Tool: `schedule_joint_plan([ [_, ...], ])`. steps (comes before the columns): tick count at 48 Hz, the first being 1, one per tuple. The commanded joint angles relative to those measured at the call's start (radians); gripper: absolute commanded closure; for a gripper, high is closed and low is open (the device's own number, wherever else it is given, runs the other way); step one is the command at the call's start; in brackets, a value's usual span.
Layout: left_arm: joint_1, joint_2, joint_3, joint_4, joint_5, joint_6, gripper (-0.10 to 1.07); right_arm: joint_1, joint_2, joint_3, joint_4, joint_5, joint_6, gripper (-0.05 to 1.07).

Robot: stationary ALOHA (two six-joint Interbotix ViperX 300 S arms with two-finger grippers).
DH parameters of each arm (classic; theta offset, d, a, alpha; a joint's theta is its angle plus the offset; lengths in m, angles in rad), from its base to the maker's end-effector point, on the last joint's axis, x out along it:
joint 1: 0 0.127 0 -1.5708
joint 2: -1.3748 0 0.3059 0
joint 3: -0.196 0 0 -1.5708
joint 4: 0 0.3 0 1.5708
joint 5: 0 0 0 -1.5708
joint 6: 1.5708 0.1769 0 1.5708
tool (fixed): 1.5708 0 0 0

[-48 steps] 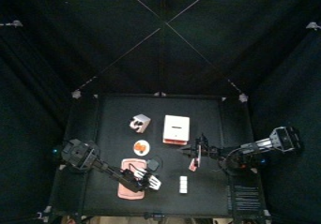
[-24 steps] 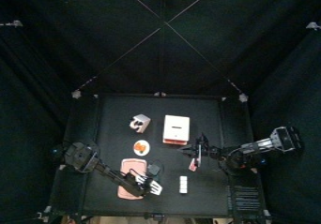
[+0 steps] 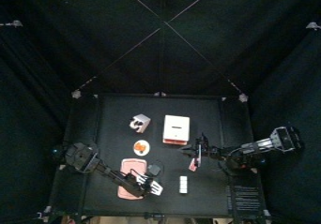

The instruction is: Grab green sushi roll

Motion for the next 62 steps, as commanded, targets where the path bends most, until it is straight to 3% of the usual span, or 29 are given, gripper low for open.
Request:
schedule_joint_plan([
  [1,0.005,-0.006,-0.026,0.003,0.000,0.000,0.00,0.000,-0.014,-0.012,0.000,-0.005,-0.002,0.52],
  [24,0.006,0.021,-0.029,0.003,0.000,0.000,0.03,-0.002,-0.011,-0.012,0.000,-0.005,-0.002,0.52],
  [40,0.006,0.012,-0.028,0.003,0.008,0.009,0.25,-0.002,-0.011,-0.012,0.002,-0.005,-0.002,0.52],
  [62,0.000,-0.049,-0.029,0.023,0.080,0.012,0.26,-0.002,-0.011,-0.012,0.002,-0.005,-0.002,0.52],
])
